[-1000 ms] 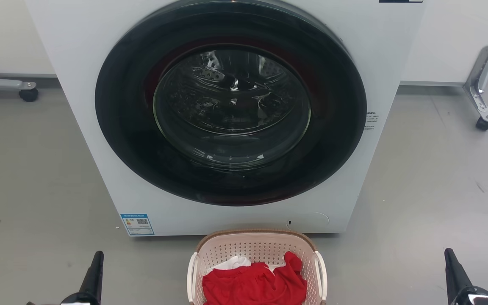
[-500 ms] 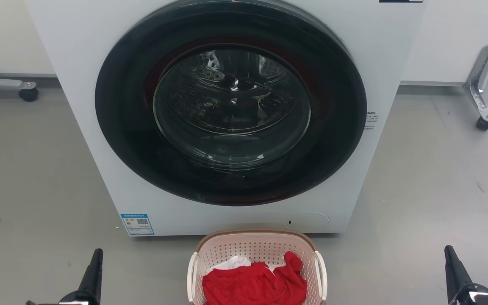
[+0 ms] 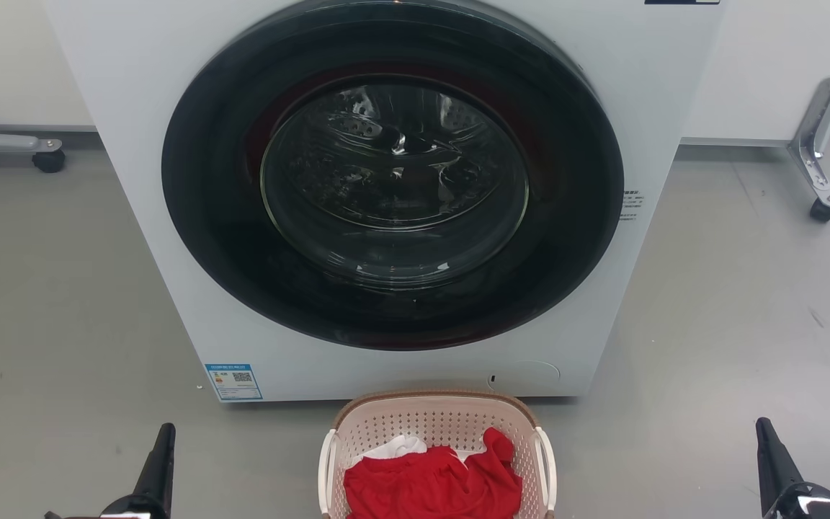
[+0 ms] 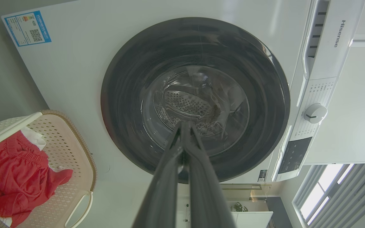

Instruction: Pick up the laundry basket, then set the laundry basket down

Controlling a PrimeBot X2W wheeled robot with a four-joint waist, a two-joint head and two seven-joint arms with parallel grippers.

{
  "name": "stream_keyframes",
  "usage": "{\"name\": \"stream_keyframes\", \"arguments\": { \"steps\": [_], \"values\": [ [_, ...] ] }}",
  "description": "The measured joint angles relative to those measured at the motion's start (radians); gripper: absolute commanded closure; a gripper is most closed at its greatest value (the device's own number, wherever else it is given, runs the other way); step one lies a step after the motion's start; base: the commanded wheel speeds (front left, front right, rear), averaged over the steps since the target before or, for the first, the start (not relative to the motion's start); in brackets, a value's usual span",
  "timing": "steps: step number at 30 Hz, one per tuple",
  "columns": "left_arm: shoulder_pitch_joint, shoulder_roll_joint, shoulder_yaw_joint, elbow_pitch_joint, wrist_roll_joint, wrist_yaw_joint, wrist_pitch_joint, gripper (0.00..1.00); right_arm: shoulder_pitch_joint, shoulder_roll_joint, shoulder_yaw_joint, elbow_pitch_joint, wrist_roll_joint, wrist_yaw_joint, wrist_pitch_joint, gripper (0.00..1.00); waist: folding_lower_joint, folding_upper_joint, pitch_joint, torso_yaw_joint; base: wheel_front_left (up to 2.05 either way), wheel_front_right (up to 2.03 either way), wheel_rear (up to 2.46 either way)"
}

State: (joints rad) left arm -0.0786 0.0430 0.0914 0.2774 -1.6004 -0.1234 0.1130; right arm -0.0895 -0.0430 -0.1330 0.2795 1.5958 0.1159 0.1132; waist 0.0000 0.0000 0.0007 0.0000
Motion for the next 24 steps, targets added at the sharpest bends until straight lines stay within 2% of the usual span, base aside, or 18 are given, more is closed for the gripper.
{"name": "stream_keyframes", "arguments": {
  "steps": [24],
  "values": [
    [0.0, 0.0, 0.0, 0.0, 0.0, 0.0, 0.0, 1.0, 0.0, 0.0, 0.0, 0.0, 0.0, 0.0, 0.0, 1.0, 0.0, 0.0, 0.0, 0.0, 0.0, 0.0, 0.0]
  ]
}}
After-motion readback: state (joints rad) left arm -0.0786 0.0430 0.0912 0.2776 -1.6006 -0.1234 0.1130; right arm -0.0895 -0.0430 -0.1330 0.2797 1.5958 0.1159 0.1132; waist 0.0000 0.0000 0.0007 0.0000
